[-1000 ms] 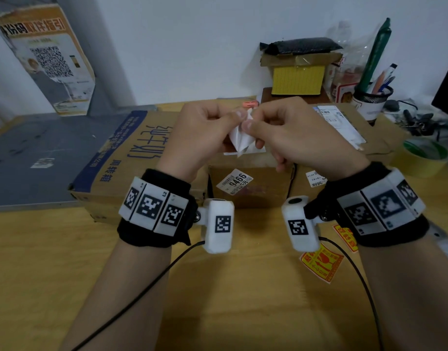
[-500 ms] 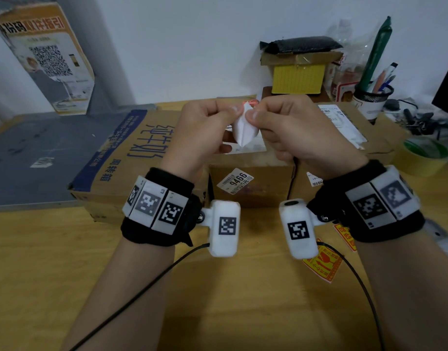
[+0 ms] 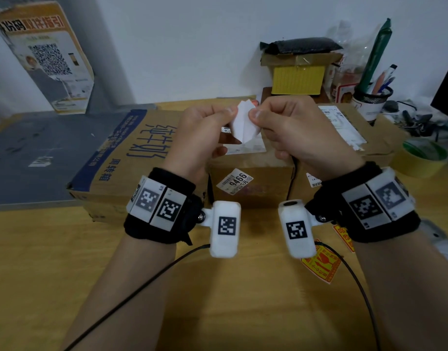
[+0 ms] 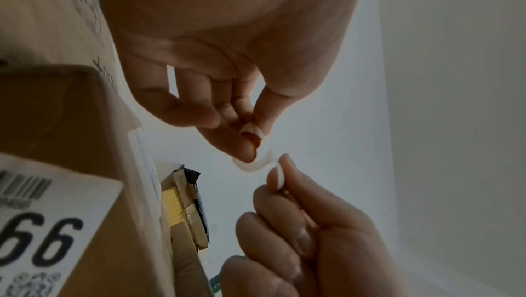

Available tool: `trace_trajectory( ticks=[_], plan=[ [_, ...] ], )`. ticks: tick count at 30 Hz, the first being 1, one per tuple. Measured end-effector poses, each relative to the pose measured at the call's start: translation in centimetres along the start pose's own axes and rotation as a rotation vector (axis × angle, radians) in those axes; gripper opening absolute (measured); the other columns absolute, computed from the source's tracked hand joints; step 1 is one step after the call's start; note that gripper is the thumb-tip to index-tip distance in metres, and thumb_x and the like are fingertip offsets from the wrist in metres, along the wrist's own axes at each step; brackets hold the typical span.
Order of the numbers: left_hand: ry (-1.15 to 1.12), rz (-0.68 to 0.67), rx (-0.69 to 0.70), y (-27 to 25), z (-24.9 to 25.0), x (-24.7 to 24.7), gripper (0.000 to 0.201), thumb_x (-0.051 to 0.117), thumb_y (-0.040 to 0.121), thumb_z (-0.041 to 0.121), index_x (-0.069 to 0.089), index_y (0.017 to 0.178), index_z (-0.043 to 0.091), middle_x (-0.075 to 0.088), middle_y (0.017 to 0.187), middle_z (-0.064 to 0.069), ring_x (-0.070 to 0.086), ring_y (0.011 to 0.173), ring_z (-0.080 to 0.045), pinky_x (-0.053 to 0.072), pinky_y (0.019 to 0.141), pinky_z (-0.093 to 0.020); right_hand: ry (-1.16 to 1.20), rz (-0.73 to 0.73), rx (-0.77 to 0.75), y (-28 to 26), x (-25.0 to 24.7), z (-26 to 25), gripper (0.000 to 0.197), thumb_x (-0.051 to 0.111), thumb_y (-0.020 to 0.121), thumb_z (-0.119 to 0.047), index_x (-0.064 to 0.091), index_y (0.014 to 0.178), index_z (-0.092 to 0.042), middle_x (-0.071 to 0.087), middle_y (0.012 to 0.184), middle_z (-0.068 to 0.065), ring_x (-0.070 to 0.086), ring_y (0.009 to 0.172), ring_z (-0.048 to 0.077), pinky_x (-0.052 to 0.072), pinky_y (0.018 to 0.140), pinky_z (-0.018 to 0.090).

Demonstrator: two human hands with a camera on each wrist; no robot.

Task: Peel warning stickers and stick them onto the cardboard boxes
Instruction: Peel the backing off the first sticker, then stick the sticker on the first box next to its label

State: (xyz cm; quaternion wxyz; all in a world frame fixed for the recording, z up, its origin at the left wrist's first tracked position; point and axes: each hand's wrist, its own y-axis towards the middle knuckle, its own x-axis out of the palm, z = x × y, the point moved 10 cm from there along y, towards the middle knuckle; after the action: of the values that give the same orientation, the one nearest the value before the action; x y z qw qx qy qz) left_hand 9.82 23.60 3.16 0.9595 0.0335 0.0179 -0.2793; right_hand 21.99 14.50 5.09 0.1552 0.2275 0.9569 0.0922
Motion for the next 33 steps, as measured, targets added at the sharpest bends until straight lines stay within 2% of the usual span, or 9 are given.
trace_trajectory(
  ticks=[8, 15, 18, 21, 23, 25, 27, 30, 33],
  plan=[
    [-0.147, 0.044, -0.037, 0.2, -0.2, -0.7, 0.019, 0.056, 0.100, 0.024, 0.070, 0.106, 0.012, 0.070, 0.073, 0.004, 0.069, 0.064, -0.011, 0.043, 0.050, -0.022, 0.079, 0.093, -0.003, 0.1, -0.9, -0.1, 0.035, 0.061, 0.102, -0.019, 0.057, 0.068, -0.013, 0.031, 0.052, 0.000, 0.024, 0.042, 0.014, 0.020, 0.044, 0.028],
    [-0.185, 0.091, -0.056, 0.5, -0.7, -1.2, 0.018, 0.057, 0.100, 0.028, 0.064, 0.084, 0.021, 0.065, 0.066, 0.012, 0.063, 0.066, -0.008, 0.043, 0.049, -0.021, 0.069, 0.184, -0.023, 0.0, -1.4, -0.3, 0.036, 0.063, 0.101, -0.021, 0.060, 0.066, -0.014, 0.035, 0.045, -0.007, 0.026, 0.040, 0.011, 0.025, 0.042, 0.023],
    [-0.203, 0.117, -0.065, 0.7, -0.9, -1.6, 0.021, 0.058, 0.100, 0.029, 0.063, 0.081, 0.022, 0.064, 0.063, 0.013, 0.062, 0.064, -0.006, 0.041, 0.054, -0.023, 0.042, 0.206, -0.022, 0.0, -1.7, -0.2, 0.030, 0.063, 0.101, -0.020, 0.064, 0.078, 0.000, 0.036, 0.046, -0.009, 0.025, 0.040, 0.010, 0.023, 0.043, 0.024],
    [-0.253, 0.234, -0.088, 1.1, -1.4, -4.0, 0.018, 0.058, 0.100, 0.030, 0.060, 0.085, 0.020, 0.064, 0.070, 0.006, 0.061, 0.059, -0.006, 0.040, 0.052, -0.022, 0.025, 0.248, 0.012, -0.1, -2.9, -0.1, 0.027, 0.059, 0.102, -0.019, 0.065, 0.089, 0.004, 0.047, 0.047, -0.017, 0.027, 0.041, 0.011, 0.026, 0.041, 0.024],
    [-0.304, 0.358, -0.095, 1.4, -1.8, -6.9, 0.016, 0.058, 0.099, 0.032, 0.059, 0.097, 0.016, 0.064, 0.074, 0.001, 0.062, 0.058, -0.008, 0.040, 0.047, -0.020, -0.002, 0.309, 0.017, -0.4, -4.7, -0.4, 0.030, 0.057, 0.104, -0.022, 0.067, 0.085, -0.001, 0.049, 0.047, -0.016, 0.032, 0.038, 0.010, 0.031, 0.039, 0.025],
    [-0.293, 0.417, -0.082, 1.5, -1.8, -8.8, 0.020, 0.059, 0.098, 0.034, 0.059, 0.103, 0.014, 0.067, 0.063, 0.005, 0.066, 0.056, -0.008, 0.040, 0.044, -0.019, 0.032, 0.327, 0.003, -0.6, -6.0, -0.9, 0.034, 0.058, 0.103, -0.025, 0.064, 0.070, -0.017, 0.044, 0.044, -0.011, 0.034, 0.035, 0.011, 0.031, 0.041, 0.027],
    [-0.231, 0.387, -0.081, 1.4, -1.6, -8.9, 0.018, 0.060, 0.097, 0.035, 0.059, 0.095, 0.017, 0.066, 0.052, 0.009, 0.068, 0.057, -0.009, 0.041, 0.045, -0.020, 0.008, 0.245, 0.021, -0.4, -5.3, -0.8, 0.038, 0.061, 0.099, -0.028, 0.065, 0.062, -0.019, 0.042, 0.044, -0.008, 0.033, 0.037, 0.014, 0.031, 0.043, 0.028],
    [-0.172, 0.322, -0.080, 1.1, -1.4, -7.8, 0.018, 0.060, 0.096, 0.035, 0.058, 0.085, 0.021, 0.065, 0.050, 0.011, 0.069, 0.061, -0.010, 0.043, 0.047, -0.021, -0.186, -0.008, 0.042, -0.6, -1.4, -0.5, 0.044, 0.063, 0.097, -0.041, 0.073, 0.059, -0.022, 0.041, 0.053, 0.006, 0.034, 0.046, 0.022, 0.033, 0.047, 0.032],
    [-0.148, 0.288, -0.077, 1.2, -1.2, -7.0, 0.018, 0.059, 0.096, 0.033, 0.056, 0.084, 0.021, 0.063, 0.049, 0.011, 0.068, 0.059, -0.010, 0.042, 0.048, -0.020, -0.381, -0.219, 0.074, -1.5, 1.7, -0.4, 0.053, 0.057, 0.101, -0.039, 0.074, 0.053, -0.025, 0.043, 0.057, 0.013, 0.035, 0.042, 0.019, 0.030, 0.042, 0.023]
  ],
)
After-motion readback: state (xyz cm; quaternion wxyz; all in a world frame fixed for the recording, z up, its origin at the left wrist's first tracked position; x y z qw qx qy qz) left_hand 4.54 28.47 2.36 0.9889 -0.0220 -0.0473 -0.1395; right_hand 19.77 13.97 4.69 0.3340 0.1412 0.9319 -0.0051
